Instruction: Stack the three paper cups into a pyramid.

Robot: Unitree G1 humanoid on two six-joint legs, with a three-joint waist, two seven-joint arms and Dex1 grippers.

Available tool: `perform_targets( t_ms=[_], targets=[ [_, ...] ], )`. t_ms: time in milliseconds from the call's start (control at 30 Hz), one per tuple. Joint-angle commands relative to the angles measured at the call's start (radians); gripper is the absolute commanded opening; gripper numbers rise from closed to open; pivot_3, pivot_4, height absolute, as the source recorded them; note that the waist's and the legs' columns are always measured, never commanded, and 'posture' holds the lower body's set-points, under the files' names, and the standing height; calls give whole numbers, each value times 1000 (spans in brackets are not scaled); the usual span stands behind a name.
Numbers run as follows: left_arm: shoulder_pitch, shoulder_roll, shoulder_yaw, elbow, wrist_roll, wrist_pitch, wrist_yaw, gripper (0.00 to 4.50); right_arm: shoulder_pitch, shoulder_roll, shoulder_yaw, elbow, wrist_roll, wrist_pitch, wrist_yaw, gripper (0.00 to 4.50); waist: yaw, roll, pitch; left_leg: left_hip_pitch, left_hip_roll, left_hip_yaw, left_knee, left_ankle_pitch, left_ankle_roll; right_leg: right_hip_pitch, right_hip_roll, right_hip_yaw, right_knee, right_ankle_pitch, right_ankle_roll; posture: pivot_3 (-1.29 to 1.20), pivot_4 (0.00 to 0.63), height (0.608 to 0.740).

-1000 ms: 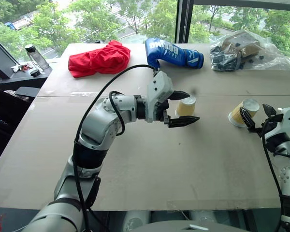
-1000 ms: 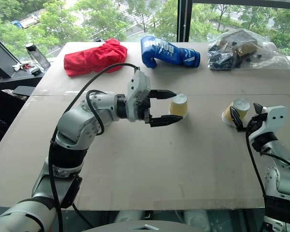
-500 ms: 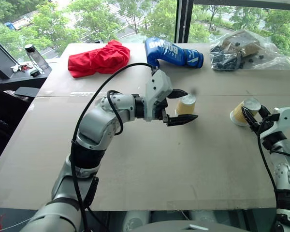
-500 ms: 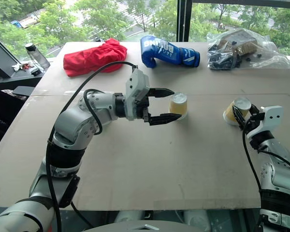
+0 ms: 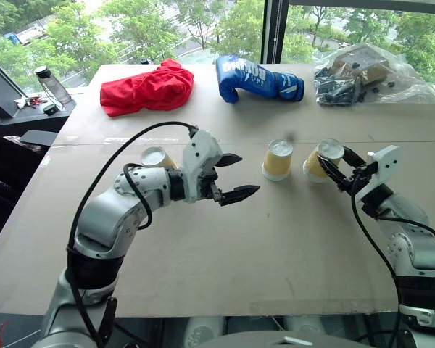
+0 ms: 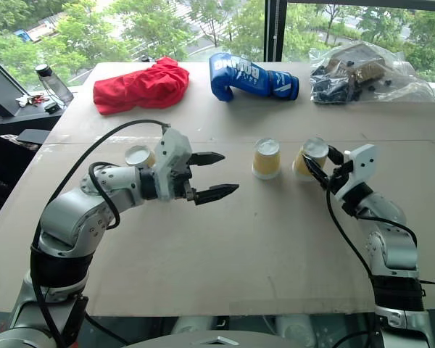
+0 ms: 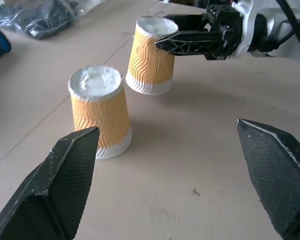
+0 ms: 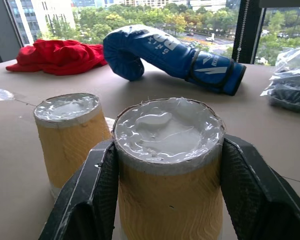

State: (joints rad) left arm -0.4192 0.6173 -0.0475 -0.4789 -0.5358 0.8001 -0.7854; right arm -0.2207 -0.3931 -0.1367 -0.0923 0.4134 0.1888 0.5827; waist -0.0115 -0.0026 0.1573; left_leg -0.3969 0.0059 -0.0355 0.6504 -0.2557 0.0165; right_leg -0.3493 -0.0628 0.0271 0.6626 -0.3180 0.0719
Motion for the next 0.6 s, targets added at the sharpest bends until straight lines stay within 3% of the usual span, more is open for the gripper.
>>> perform_targets(
  t_ms=[33,567,600],
  targets=[
    [-6,2,46,-64,-19,3,44,4500,-37,10,10,23,-15,-34,13,2100,4,0,0,0,0,0,0,0,0,0,0,-1,0,0,0,0,150,740],
    [13,1,49,-92,-32,2,88,4500,-106,29,43,117,-44,-28,49,2100,-3,-1,0,0,-1,1,0,2,-3,-1,0,1,0,0,0,0,150,740],
    [12,0,47,-90,-33,0,89,4500,-106,26,40,112,-39,-19,55,2594,-3,-1,1,0,-1,1,0,2,-3,-1,0,1,0,0,0,0,150,740]
  ],
)
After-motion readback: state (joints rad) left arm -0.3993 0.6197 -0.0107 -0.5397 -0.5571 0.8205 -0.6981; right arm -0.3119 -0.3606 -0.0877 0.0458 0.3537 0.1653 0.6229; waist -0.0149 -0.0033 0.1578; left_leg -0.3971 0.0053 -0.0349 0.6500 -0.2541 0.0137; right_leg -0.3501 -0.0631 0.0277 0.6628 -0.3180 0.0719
